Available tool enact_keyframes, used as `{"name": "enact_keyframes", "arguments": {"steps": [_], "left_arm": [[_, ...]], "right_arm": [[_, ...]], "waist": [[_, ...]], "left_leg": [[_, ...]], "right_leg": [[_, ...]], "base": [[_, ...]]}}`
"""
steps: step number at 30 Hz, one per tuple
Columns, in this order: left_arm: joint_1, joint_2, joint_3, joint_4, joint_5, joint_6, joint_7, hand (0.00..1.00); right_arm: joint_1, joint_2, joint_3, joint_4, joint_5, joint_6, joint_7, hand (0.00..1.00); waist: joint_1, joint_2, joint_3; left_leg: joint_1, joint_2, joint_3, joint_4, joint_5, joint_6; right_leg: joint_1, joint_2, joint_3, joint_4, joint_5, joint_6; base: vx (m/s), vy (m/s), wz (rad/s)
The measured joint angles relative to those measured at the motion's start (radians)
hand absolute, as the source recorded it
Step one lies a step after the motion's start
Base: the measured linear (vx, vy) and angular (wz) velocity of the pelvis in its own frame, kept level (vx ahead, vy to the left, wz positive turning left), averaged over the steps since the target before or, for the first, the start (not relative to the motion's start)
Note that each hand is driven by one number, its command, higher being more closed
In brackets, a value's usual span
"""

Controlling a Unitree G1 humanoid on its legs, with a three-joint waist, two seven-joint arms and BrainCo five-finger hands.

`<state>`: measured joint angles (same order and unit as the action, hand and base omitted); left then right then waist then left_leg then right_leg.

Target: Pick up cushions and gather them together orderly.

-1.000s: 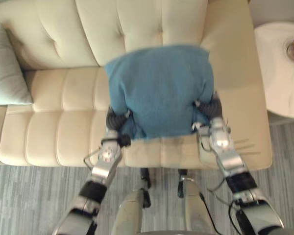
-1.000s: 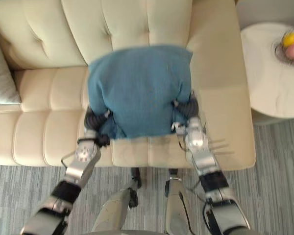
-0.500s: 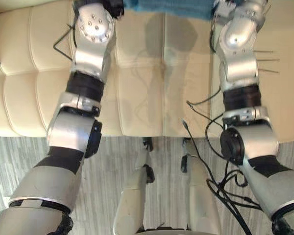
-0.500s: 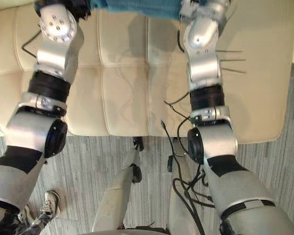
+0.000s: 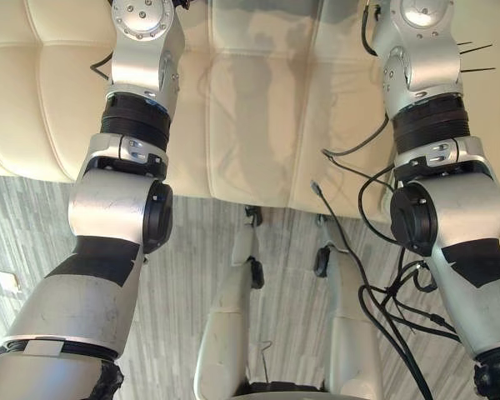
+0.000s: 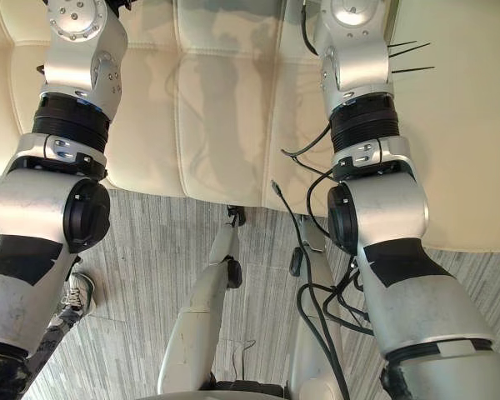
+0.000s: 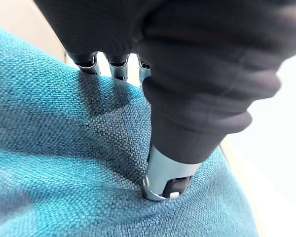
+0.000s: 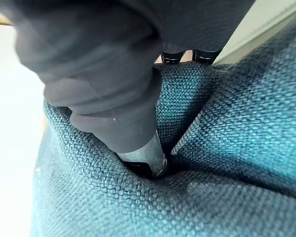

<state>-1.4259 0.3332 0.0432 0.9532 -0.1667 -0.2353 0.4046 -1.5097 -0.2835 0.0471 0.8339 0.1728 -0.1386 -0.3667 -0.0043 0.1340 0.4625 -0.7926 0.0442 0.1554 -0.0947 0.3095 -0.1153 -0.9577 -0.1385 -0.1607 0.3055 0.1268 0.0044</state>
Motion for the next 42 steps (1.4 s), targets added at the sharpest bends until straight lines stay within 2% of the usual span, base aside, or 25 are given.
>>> {"name": "enact_keyframes", "arguments": {"steps": [3, 5, 6, 10, 11, 13, 15, 16, 21, 24, 25, 27, 29, 30, 32, 36, 42], "left_arm": [[0.092, -0.018, 0.006, 0.000, -0.001, 0.012, -0.014, 0.00], [0.133, -0.015, 0.012, -0.009, -0.026, 0.014, -0.013, 0.00], [0.145, -0.015, 0.012, -0.025, -0.039, 0.013, -0.012, 0.00], [0.267, -0.004, 0.011, -0.130, -0.080, 0.008, -0.015, 0.00], [0.267, -0.004, 0.011, -0.130, -0.080, 0.008, -0.015, 0.00], [0.361, 0.048, 0.007, -0.182, -0.077, 0.001, -0.035, 0.00], [0.421, 0.097, 0.008, -0.252, -0.076, -0.015, -0.052, 0.00], [0.435, 0.106, 0.007, -0.270, -0.075, -0.017, -0.057, 0.00], [0.610, 0.120, 0.009, -0.426, -0.075, -0.056, -0.075, 0.00], [0.804, 0.085, 0.009, -0.482, -0.075, -0.066, -0.098, 0.00], [0.883, 0.059, 0.007, -0.486, -0.075, -0.066, -0.111, 0.00], [0.970, 0.012, 0.003, -0.486, -0.075, -0.066, -0.124, 0.00], [1.106, -0.072, -0.023, -0.478, -0.069, -0.066, -0.165, 0.00], [1.137, -0.091, -0.036, -0.464, -0.062, -0.065, -0.174, 0.00], [1.246, -0.150, -0.076, -0.359, -0.040, -0.055, -0.234, 0.00], [1.367, -0.171, -0.078, -0.154, 0.011, -0.032, -0.312, 0.00], [1.446, -0.170, -0.038, 0.007, 0.089, -0.004, -0.371, 0.00]], "right_arm": [[0.054, -0.003, 0.016, -0.051, 0.024, -0.011, 0.022, 0.00], [0.083, -0.014, 0.050, -0.119, 0.025, -0.012, 0.041, 0.00], [0.096, -0.021, 0.050, -0.141, 0.025, -0.012, 0.047, 0.00], [0.218, -0.106, 0.049, -0.264, 0.025, -0.015, 0.071, 0.00], [0.218, -0.106, 0.049, -0.264, 0.025, -0.015, 0.071, 0.00], [0.343, -0.158, 0.046, -0.383, 0.031, -0.052, 0.107, 0.00], [0.451, -0.214, 0.039, -0.441, 0.034, -0.084, 0.149, 0.00], [0.476, -0.219, 0.037, -0.445, 0.035, -0.085, 0.156, 0.00], [0.707, -0.211, 0.031, -0.522, 0.050, -0.088, 0.200, 0.00], [0.909, -0.155, 0.025, -0.591, 0.045, -0.093, 0.227, 0.00], [0.983, -0.122, 0.025, -0.591, 0.020, -0.093, 0.240, 0.00], [1.076, -0.085, 0.025, -0.591, 0.007, -0.093, 0.243, 0.00], [1.228, -0.014, 0.018, -0.568, -0.041, -0.092, 0.265, 0.00], [1.266, 0.005, 0.017, -0.552, -0.057, -0.092, 0.269, 0.00], [1.388, 0.075, -0.001, -0.412, -0.114, -0.087, 0.298, 0.00], [1.478, 0.092, -0.061, -0.152, -0.184, -0.067, 0.325, 0.00], [1.519, 0.090, -0.157, 0.048, -0.222, -0.040, 0.327, 0.00]], "waist": [[-0.008, -0.011, 0.003], [-0.011, -0.048, 0.026], [-0.012, -0.053, 0.029], [-0.026, -0.057, 0.031], [-0.026, -0.057, 0.031], [-0.039, -0.060, 0.029], [-0.041, -0.063, 0.028], [-0.041, -0.064, 0.028], [-0.036, -0.066, 0.026], [-0.033, -0.089, 0.006], [-0.032, -0.103, -0.025], [-0.031, -0.114, -0.058], [-0.031, -0.127, -0.072], [-0.031, -0.128, -0.082], [-0.033, -0.129, -0.148], [-0.037, -0.114, -0.247], [-0.044, -0.094, -0.293]], "left_leg": [[0.007, 0.006, 0.025, 0.000, 0.000, 0.000], [0.025, 0.014, 0.059, 0.000, -0.007, 0.011], [0.030, 0.016, 0.064, 0.000, -0.008, 0.013], [0.080, 0.023, 0.076, 0.000, -0.018, 0.026], [0.080, 0.023, 0.076, 0.000, -0.018, 0.026], [0.117, 0.026, 0.109, 0.000, -0.033, 0.046], [0.143, 0.030, 0.135, 0.000, -0.035, 0.050], [0.149, 0.031, 0.137, 0.000, -0.035, 0.050], [0.221, 0.042, 0.148, 0.000, -0.036, 0.051], [0.287, 0.042, 0.148, 0.008, -0.051, 0.072], [0.299, 0.041, 0.148, 0.008, -0.056, 0.077], [0.317, 0.042, 0.148, 0.006, -0.062, 0.076], [0.384, 0.040, 0.144, 0.007, -0.079, 0.073], [0.399, 0.039, 0.142, 0.006, -0.084, 0.072], [0.457, 0.034, 0.132, 0.006, -0.104, 0.063], [0.550, 0.040, 0.117, 0.001, -0.132, 0.058], [0.647, 0.042, 0.117, 0.000, -0.164, 0.054]], "right_leg": [[0.000, 0.006, 0.012, 0.000, 0.001, -0.001], [0.004, 0.017, 0.037, 0.000, 0.003, -0.003], [0.007, 0.019, 0.038, 0.000, 0.003, -0.004], [0.055, 0.024, 0.042, 0.000, 0.002, -0.003], [0.055, 0.024, 0.042, 0.000, 0.002, -0.003], [0.087, 0.025, 0.053, 0.001, -0.002, 0.001], [0.111, 0.022, 0.054, 0.007, -0.013, 0.003], [0.118, 0.021, 0.053, 0.008, -0.016, 0.002], [0.195, 0.018, 0.029, 0.025, -0.051, 0.004], [0.254, 0.014, 0.024, 0.053, -0.094, 0.006], [0.264, 0.013, 0.023, 0.061, -0.110, 0.011], [0.283, 0.012, 0.018, 0.062, -0.120, 0.009], [0.355, 0.007, 0.007, 0.064, -0.145, 0.013], [0.371, 0.005, 0.003, 0.064, -0.153, 0.014], [0.433, 0.000, -0.003, 0.064, -0.184, 0.023], [0.555, 0.017, -0.006, -0.014, -0.188, 0.036], [0.712, 0.036, 0.000, -0.162, -0.135, 0.057]], "base": [[-0.03, 0.041, -0.11], [-0.04, 0.007, -0.29], [-0.05, -0.007, -0.17], [-0.05, -0.017, -0.06], [-0.04, -0.025, -0.09], [-0.04, -0.027, -0.08], [-0.06, -0.036, 0.01], [-0.05, -0.029, 0.08], [-0.06, -0.064, 0.14], [0.00, -0.075, 0.07], [0.04, -0.072, 0.05], [0.09, -0.073, 0.07], [0.11, -0.083, 0.11], [0.11, -0.066, 0.11], [0.14, -0.050, 0.10], [0.17, -0.028, -0.05], [0.10, 0.027, -0.10]]}}
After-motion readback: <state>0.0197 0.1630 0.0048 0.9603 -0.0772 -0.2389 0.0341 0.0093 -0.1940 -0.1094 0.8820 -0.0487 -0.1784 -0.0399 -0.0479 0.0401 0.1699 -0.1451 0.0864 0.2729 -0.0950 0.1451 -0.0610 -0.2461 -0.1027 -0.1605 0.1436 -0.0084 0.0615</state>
